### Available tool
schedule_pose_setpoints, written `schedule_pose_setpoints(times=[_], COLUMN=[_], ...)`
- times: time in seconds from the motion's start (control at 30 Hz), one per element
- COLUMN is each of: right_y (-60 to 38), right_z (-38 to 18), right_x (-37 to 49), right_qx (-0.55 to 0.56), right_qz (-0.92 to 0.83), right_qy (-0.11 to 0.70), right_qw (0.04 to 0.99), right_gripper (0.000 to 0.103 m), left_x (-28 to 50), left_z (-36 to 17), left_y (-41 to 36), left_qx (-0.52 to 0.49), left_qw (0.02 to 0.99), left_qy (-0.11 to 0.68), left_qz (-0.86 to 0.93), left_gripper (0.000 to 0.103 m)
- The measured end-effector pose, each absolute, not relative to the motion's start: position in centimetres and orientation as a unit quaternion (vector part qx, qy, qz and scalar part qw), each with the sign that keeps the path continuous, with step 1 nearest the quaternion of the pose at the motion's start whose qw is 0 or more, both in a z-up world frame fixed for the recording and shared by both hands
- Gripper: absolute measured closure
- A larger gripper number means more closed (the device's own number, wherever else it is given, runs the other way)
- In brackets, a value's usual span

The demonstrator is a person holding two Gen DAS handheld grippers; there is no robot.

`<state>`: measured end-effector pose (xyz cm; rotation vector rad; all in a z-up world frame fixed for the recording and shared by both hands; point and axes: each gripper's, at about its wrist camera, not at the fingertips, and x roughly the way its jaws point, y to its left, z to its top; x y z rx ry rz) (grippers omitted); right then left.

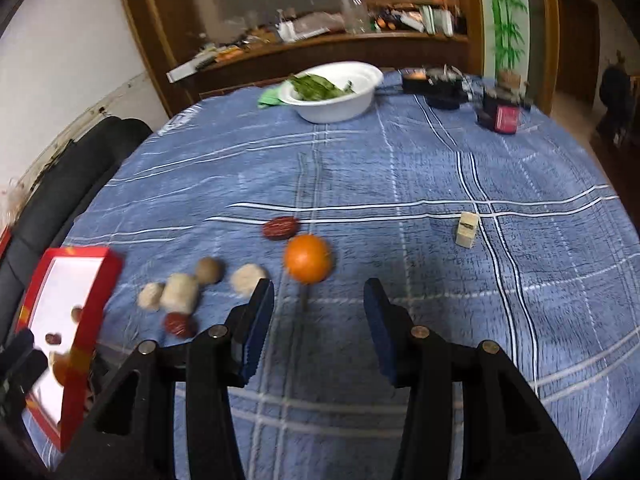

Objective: Organize fruits
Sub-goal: 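Grasp a brown pastry piece with the left tool while the right tool grasps an orange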

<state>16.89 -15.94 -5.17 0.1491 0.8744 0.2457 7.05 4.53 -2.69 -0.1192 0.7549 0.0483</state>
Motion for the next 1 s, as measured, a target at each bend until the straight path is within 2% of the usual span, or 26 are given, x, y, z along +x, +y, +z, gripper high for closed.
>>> schedule_pose_setpoints(times=[0.23,0.33,0.4,0.47,0.6,0.67,0.8,0.87,1.0], right_y=[-14.3,-14.4,-14.9,-15.0,-15.4,-15.4,-15.7,-15.8,-15.8], right_z=[-6.8,-7.6,-7.8,-7.9,-8.1,-8.0,-8.1,-8.1,-8.2], right_x=[20.9,21.0,20.8,20.7,20.8,20.7,20.8,20.8,20.9], right_qx=[0.067,0.063,0.077,0.086,0.097,0.101,0.109,0.110,0.114], right_qz=[0.126,0.134,0.141,0.146,0.155,0.158,0.164,0.166,0.169], right_qy=[0.447,0.451,0.449,0.445,0.439,0.439,0.438,0.439,0.440], right_qw=[0.883,0.880,0.879,0.880,0.880,0.879,0.877,0.876,0.875], right_gripper=[0.056,0.072,0.072,0.072,0.072,0.072,0.072,0.072,0.072], left_x=[10.5,11.7,12.6,13.3,14.1,14.5,14.8,14.9,14.7], left_z=[-4.0,-4.6,-5.2,-5.8,-6.8,-7.3,-7.6,-7.7,-7.5], left_y=[3.1,2.4,2.2,2.2,2.5,2.7,2.5,2.2,2.3], left_qx=[-0.049,-0.034,-0.031,-0.032,-0.040,-0.043,-0.035,-0.027,-0.029], left_qw=[0.921,0.917,0.912,0.908,0.901,0.898,0.900,0.901,0.900], left_qy=[0.387,0.397,0.407,0.417,0.430,0.435,0.432,0.429,0.432], left_qz=[0.017,0.022,0.031,0.034,0.043,0.049,0.054,0.052,0.043], left_gripper=[0.036,0.036,0.037,0.049,0.053,0.064,0.070,0.079,0.081])
